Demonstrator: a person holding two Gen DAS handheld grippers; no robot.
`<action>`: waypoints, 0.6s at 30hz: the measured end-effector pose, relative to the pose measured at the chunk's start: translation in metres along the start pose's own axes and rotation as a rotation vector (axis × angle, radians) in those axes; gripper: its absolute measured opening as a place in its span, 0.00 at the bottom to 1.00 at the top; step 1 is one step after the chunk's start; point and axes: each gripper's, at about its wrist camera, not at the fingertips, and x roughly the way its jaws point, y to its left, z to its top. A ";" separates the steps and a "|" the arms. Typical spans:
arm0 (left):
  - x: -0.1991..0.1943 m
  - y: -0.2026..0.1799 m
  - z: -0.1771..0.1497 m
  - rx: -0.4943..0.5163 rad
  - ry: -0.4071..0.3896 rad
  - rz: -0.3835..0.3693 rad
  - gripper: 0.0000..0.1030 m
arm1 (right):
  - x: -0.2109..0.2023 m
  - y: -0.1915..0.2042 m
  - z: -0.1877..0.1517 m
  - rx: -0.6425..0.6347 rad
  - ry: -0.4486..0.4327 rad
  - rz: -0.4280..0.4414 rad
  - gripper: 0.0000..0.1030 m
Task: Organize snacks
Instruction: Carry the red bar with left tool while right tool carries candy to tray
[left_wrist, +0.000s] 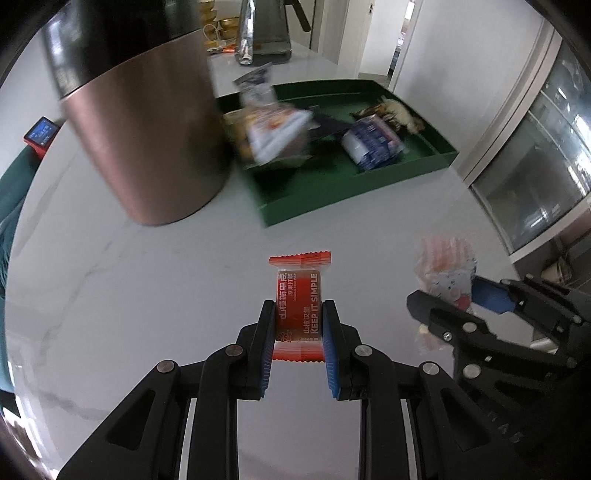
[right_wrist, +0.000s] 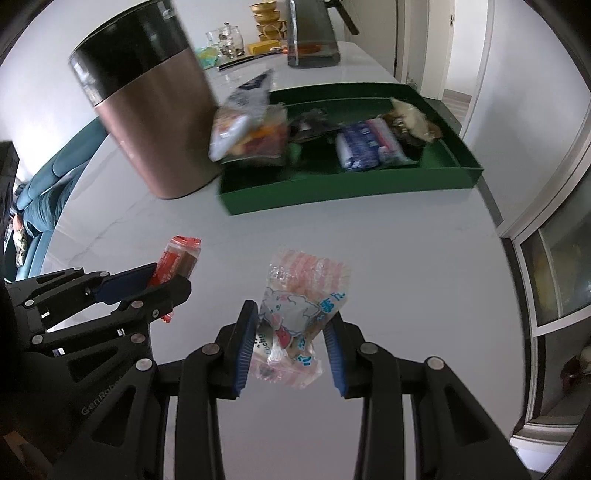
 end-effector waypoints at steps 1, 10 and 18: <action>0.001 -0.008 0.006 -0.005 -0.004 -0.002 0.19 | 0.000 -0.007 0.003 -0.003 0.000 -0.001 0.33; 0.009 -0.046 0.057 -0.039 -0.038 0.012 0.19 | -0.005 -0.059 0.043 -0.027 -0.017 0.009 0.33; 0.014 -0.049 0.113 -0.088 -0.084 0.033 0.19 | -0.008 -0.085 0.110 -0.073 -0.076 0.011 0.33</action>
